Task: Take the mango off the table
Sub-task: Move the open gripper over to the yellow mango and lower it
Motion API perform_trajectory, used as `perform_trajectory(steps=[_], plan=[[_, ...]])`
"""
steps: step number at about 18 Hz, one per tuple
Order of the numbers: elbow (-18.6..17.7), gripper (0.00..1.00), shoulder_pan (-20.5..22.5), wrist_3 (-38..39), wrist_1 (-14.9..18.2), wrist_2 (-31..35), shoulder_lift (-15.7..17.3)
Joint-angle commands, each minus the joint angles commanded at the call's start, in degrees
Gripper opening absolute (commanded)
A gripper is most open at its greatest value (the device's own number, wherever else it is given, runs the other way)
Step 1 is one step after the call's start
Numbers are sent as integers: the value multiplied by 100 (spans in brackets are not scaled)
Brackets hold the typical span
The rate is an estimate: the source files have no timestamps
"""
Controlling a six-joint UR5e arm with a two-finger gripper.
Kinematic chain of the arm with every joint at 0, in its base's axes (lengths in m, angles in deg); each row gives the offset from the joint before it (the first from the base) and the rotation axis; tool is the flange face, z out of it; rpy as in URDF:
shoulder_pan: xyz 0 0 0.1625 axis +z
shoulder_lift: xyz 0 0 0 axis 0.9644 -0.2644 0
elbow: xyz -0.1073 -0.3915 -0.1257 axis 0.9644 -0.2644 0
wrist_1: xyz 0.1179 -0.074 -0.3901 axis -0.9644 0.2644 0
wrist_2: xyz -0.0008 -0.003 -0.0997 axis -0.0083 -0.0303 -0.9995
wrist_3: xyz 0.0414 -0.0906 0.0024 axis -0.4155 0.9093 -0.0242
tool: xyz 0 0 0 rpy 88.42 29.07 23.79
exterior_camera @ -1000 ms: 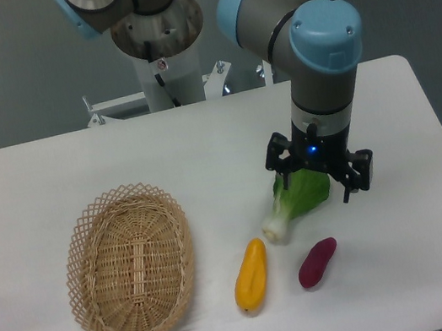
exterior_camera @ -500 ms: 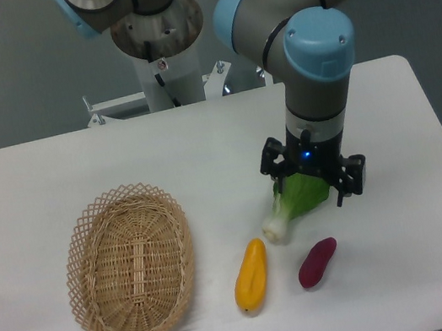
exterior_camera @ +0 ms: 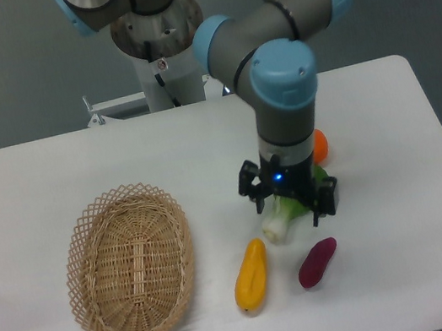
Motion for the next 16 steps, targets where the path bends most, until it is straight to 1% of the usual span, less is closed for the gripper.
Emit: perform_trajectory(steps=[4, 6, 8, 10, 11, 13, 15, 16], plan=[[-53, 100, -132, -9, -44, 9, -211], [-79, 100, -159, 9, -105, 131, -325], [-97, 100, -290, 35, -210, 420, -501], [-88, 100, -335, 96, -430, 545, -685], [-123, 100, -343, 131, -518, 545, -704], [-202, 100, -343, 176, -536, 545, -712], [-238, 100, -361, 219, -606, 554, -791], [-246, 100, -405, 263, -702, 554, -818]])
